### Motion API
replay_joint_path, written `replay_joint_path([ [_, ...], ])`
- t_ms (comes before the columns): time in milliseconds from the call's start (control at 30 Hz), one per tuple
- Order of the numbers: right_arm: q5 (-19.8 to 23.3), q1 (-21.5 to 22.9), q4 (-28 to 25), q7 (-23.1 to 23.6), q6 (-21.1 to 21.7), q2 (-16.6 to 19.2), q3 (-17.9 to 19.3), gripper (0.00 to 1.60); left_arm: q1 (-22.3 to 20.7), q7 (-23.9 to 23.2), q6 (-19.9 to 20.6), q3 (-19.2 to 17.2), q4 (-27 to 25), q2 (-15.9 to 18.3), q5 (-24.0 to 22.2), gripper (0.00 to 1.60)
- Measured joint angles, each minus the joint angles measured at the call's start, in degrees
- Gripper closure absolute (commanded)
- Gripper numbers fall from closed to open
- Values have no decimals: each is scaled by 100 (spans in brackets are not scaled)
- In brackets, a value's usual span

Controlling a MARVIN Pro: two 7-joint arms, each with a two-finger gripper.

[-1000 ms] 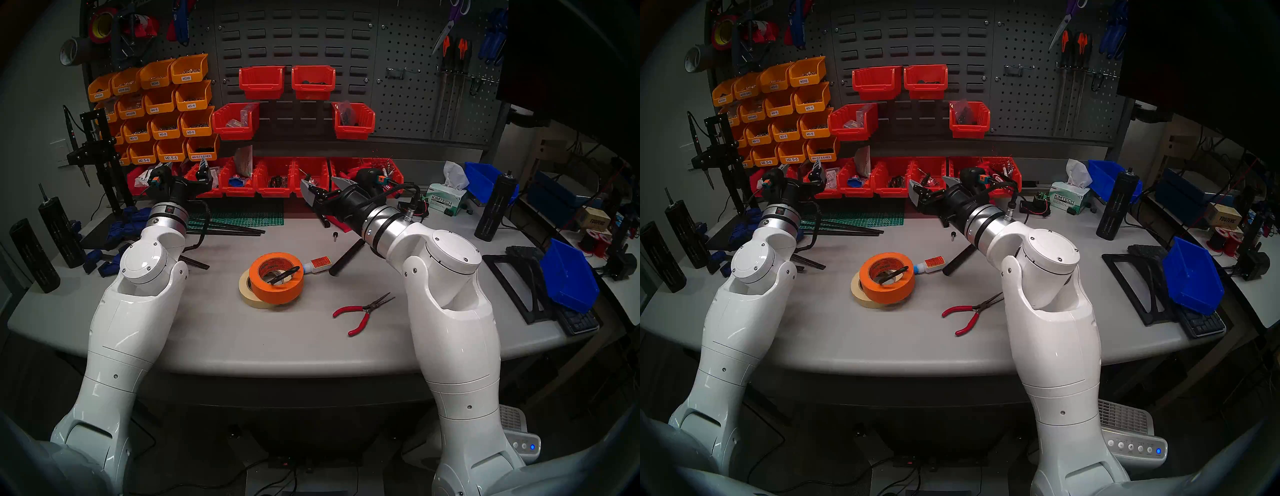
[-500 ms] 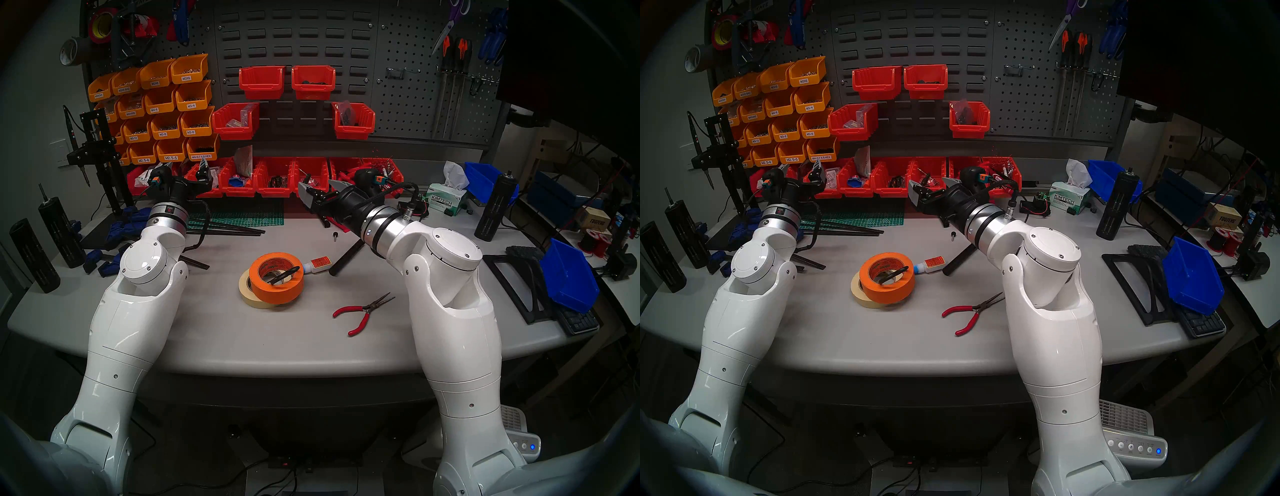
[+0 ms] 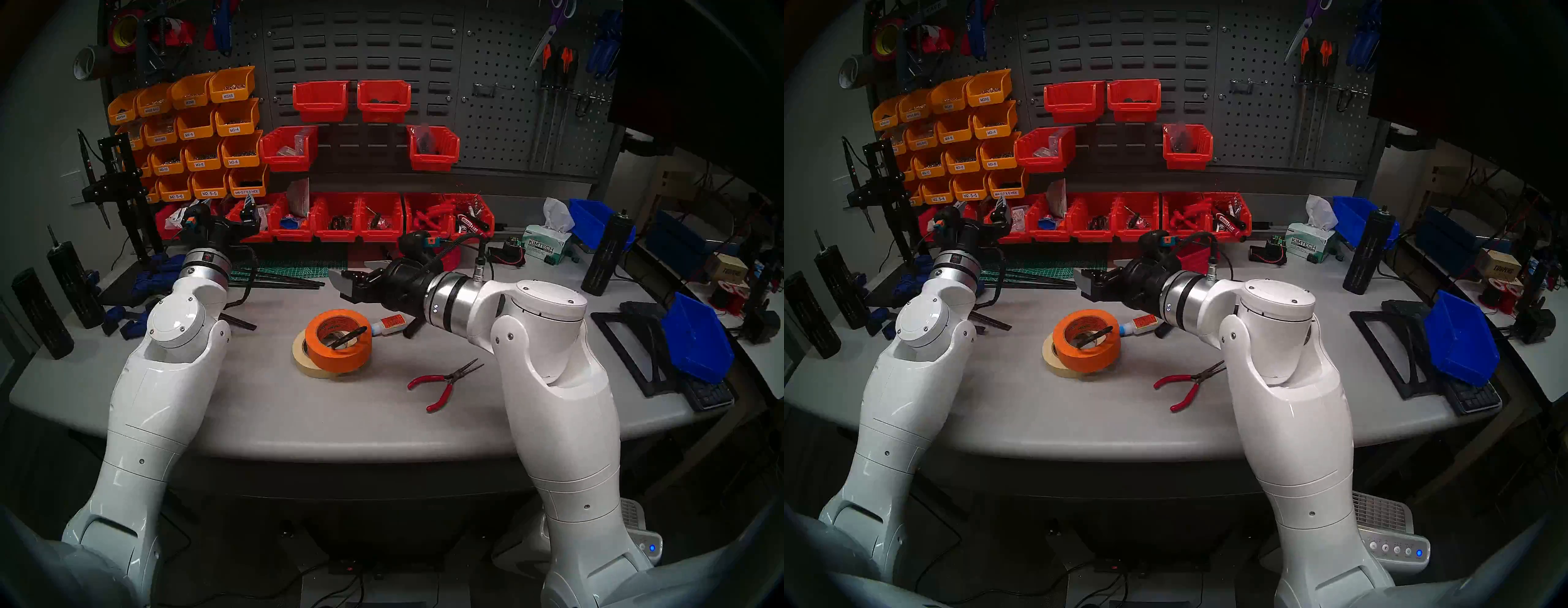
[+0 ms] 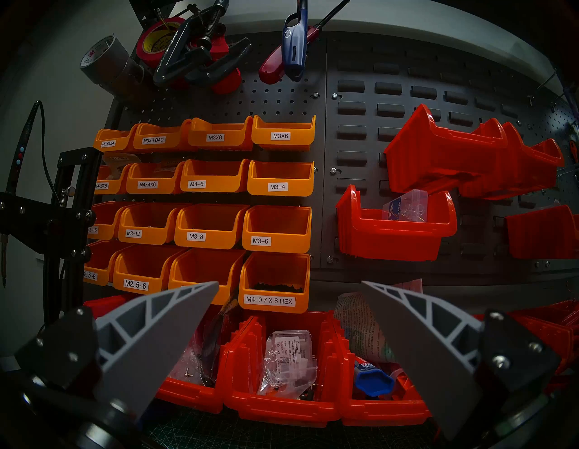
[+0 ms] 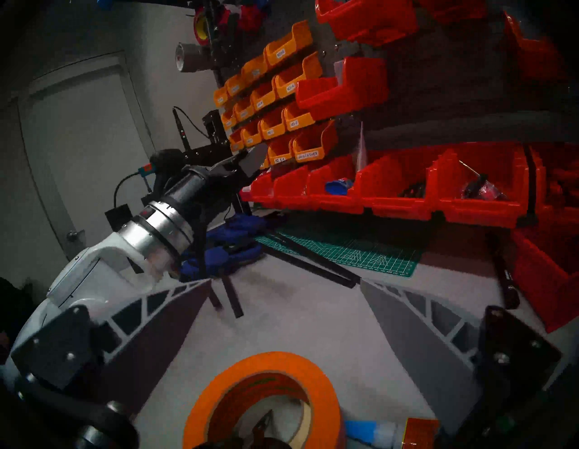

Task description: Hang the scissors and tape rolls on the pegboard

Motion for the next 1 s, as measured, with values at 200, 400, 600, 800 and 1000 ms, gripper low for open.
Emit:
replay_joint_path([
  [200, 38, -105, -378, 1, 324, 71, -69, 0, 0, 0, 0, 0, 0, 0, -1, 0],
  [400, 100, -271, -787, -9, 350, 197, -111, 0, 0, 1, 1, 1, 0, 1, -1, 0],
  [600, 195, -473, -1123, -141, 350, 377, -53, 0, 1, 2, 1, 1, 0, 1, -1, 0],
  [800, 354, -606, -1246, -257, 351, 569, -15, 0, 1, 2, 1, 1, 0, 1, -1, 0],
  [1000, 590, -667, -1344, -284, 351, 784, 61, 0, 1, 2, 1, 1, 0, 1, -2, 0],
])
